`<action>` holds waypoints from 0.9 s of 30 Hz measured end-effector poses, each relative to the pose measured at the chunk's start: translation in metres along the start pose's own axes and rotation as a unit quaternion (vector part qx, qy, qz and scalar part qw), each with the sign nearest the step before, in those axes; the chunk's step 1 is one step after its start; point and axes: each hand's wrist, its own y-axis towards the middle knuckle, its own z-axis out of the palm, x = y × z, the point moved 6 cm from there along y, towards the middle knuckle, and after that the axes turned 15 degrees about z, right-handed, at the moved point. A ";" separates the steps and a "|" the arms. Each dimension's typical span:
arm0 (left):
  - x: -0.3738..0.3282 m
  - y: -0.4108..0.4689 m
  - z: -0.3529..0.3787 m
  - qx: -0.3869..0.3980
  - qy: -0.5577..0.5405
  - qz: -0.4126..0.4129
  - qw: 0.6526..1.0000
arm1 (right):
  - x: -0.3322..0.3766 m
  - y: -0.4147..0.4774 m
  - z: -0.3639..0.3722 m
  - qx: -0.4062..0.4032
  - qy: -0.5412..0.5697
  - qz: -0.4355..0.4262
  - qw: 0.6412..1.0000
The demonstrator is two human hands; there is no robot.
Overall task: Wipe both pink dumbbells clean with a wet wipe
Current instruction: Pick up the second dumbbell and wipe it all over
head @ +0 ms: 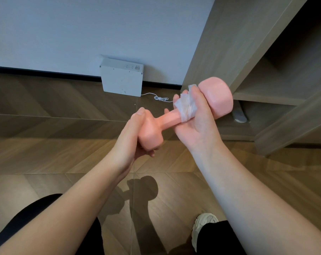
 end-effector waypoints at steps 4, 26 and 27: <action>0.013 -0.011 -0.003 0.019 -0.101 -0.178 0.979 | -0.007 0.000 0.003 0.009 -0.056 -0.008 0.998; 0.004 -0.016 0.016 0.110 -0.125 -0.112 0.980 | -0.023 -0.008 -0.016 -0.093 -0.143 0.021 0.985; 0.005 -0.016 0.014 0.110 -0.111 -0.113 0.981 | -0.020 -0.008 -0.014 -0.083 -0.113 0.027 0.990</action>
